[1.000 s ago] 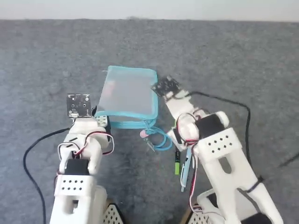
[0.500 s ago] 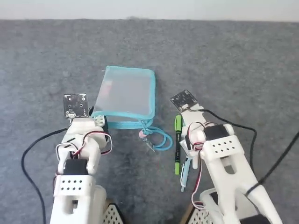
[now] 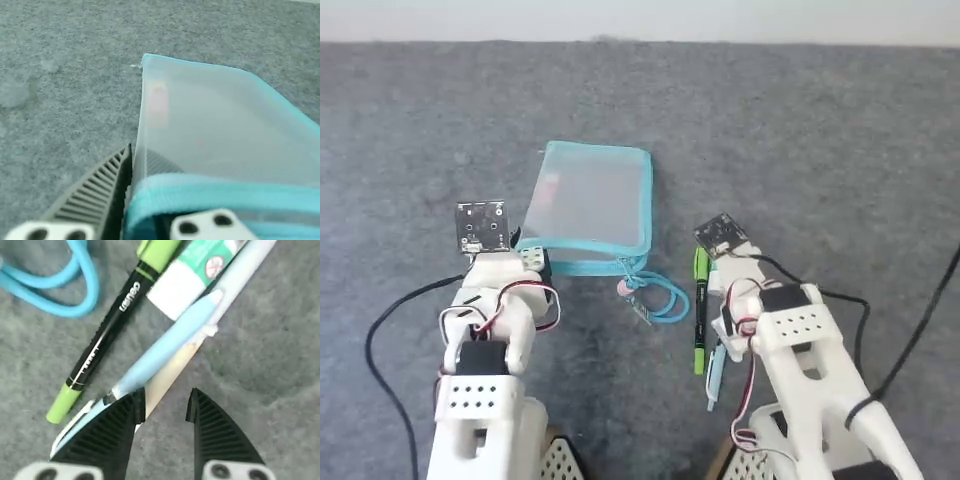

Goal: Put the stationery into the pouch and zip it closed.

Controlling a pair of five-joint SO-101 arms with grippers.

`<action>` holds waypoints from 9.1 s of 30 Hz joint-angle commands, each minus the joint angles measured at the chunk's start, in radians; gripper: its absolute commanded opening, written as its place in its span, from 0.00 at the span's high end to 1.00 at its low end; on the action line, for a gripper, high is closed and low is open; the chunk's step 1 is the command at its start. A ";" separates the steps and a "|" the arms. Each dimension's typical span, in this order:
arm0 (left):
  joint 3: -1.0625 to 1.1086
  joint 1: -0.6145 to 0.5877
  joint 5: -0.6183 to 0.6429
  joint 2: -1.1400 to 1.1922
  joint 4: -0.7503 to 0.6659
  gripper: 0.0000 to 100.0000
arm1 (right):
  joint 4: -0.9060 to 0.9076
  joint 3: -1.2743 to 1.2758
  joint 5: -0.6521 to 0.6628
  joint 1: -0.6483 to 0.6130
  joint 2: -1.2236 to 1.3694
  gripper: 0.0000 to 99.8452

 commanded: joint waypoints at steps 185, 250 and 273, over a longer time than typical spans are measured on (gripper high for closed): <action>-0.050 -0.123 -0.006 0.009 -0.104 0.99 | -0.058 0.003 -0.114 -0.951 0.010 0.99; -0.097 -0.199 0.052 0.008 -0.072 0.99 | 0.349 -0.394 0.161 0.096 -0.019 0.99; -0.064 -0.072 0.046 0.009 -0.069 0.99 | 0.575 -0.615 0.233 0.102 -0.239 0.99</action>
